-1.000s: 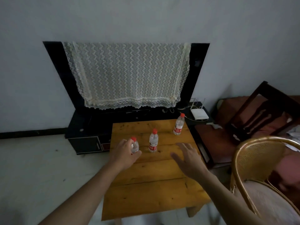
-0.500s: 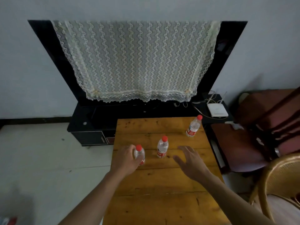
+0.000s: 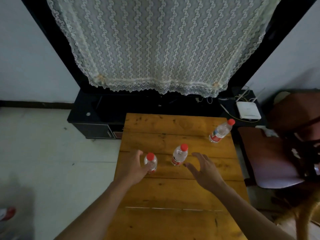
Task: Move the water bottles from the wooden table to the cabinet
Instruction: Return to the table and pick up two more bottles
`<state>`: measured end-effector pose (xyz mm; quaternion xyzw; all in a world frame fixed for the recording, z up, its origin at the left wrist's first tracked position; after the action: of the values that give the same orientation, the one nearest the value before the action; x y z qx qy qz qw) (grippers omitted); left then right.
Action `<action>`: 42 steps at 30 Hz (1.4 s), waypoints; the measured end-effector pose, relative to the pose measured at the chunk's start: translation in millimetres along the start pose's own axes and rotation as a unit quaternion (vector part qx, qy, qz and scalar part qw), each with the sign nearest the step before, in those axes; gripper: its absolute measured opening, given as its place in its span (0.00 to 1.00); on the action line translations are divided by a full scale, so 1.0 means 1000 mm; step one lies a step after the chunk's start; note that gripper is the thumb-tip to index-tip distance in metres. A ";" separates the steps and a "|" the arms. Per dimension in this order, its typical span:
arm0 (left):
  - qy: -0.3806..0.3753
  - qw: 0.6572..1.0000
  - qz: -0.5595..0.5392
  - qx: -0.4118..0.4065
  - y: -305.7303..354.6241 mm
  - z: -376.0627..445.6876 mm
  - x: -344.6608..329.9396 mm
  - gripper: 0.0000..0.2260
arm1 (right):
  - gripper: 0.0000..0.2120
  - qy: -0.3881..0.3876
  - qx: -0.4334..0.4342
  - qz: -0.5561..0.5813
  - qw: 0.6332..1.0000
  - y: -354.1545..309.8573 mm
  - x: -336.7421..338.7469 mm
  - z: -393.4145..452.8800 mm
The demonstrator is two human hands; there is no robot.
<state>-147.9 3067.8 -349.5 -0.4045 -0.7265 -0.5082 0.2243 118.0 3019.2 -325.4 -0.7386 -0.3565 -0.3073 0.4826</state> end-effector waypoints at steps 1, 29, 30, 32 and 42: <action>-0.004 1.000 -0.005 0.006 -0.003 0.004 -0.006 0.30 | 0.28 -0.002 -0.001 -0.001 1.000 0.004 -0.003 0.005; 0.093 0.986 -0.119 -0.064 -0.031 0.064 -0.097 0.26 | 0.34 -0.018 -0.081 0.082 0.993 0.084 -0.086 0.065; 0.095 0.986 -0.117 -0.068 -0.029 0.068 -0.097 0.26 | 0.34 -0.015 -0.080 0.085 0.993 0.085 -0.085 0.065; 0.101 0.986 -0.107 -0.074 -0.026 0.077 -0.098 0.25 | 0.34 -0.010 -0.079 0.089 0.993 0.086 -0.085 0.067; 0.110 0.988 -0.091 -0.063 0.002 0.125 -0.097 0.31 | 0.35 0.007 -0.074 0.104 0.992 0.102 -0.084 0.077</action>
<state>-79.9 3148.8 -467.4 -0.2916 -0.6976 -0.6129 0.2293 164.2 3042.8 -469.3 -0.8029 -0.2507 -0.2867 0.4586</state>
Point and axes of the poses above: each hand's wrist, its own z-axis towards the middle knuckle, its own x-axis out of the back of the hand, y = z × x, the point moved 3 cm from there along z, towards the middle knuckle
